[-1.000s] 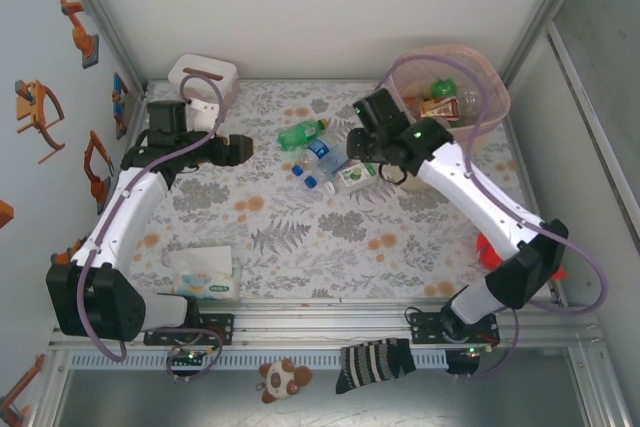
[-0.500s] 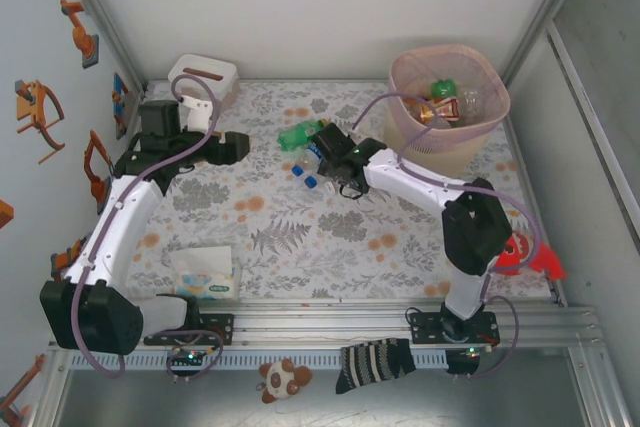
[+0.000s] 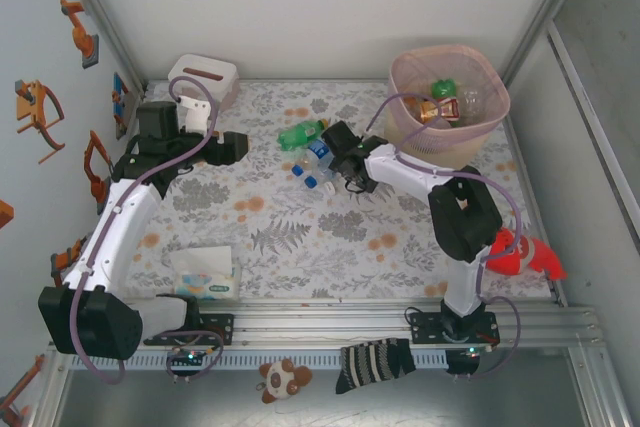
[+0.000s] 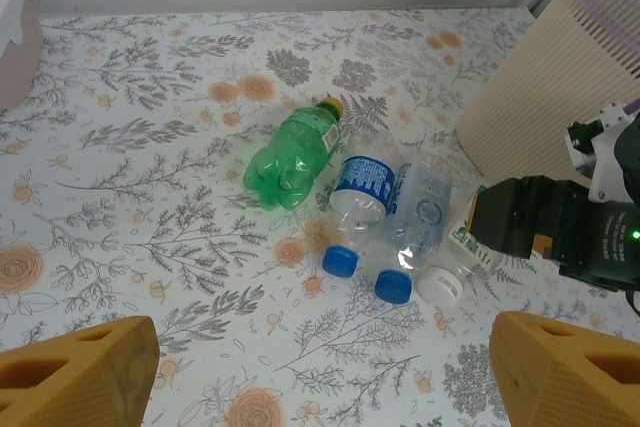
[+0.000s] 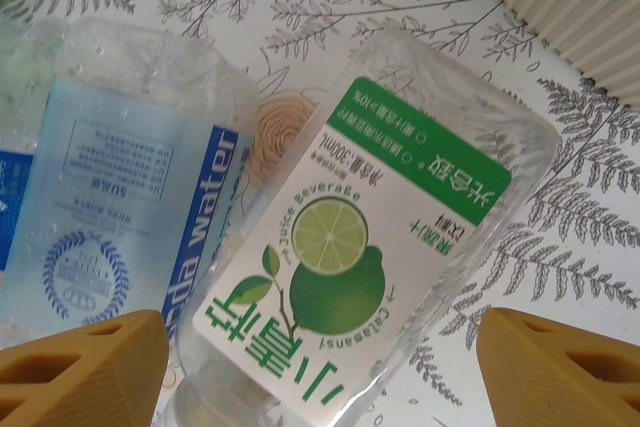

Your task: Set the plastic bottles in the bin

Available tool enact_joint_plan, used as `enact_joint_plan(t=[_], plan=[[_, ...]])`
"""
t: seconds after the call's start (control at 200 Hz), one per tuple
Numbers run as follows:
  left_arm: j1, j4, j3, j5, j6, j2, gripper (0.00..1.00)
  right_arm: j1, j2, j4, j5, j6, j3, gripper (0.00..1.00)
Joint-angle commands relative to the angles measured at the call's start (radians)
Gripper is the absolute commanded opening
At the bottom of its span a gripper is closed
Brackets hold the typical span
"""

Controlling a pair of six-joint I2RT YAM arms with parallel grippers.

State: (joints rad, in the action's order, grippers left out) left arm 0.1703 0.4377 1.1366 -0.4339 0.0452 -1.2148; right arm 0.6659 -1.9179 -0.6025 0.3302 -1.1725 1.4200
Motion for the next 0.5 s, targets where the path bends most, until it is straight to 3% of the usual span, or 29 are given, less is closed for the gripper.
enact_joint_plan(t=[0.0, 0.22, 0.496], plan=[[0.003, -0.013, -0.006, -0.004, 0.004, 0.01, 0.86, -0.031, -0.041, 0.01, -0.005, -0.05, -0.001, 0.8], [0.001, -0.007, -0.004, -0.005, -0.001, 0.004, 0.85, -0.058, -0.09, 0.012, -0.039, -0.073, 0.014, 0.81], [0.001, -0.005, -0.002, -0.003, -0.004, 0.002, 0.85, -0.065, -0.132, 0.015, -0.063, -0.068, 0.036, 0.92]])
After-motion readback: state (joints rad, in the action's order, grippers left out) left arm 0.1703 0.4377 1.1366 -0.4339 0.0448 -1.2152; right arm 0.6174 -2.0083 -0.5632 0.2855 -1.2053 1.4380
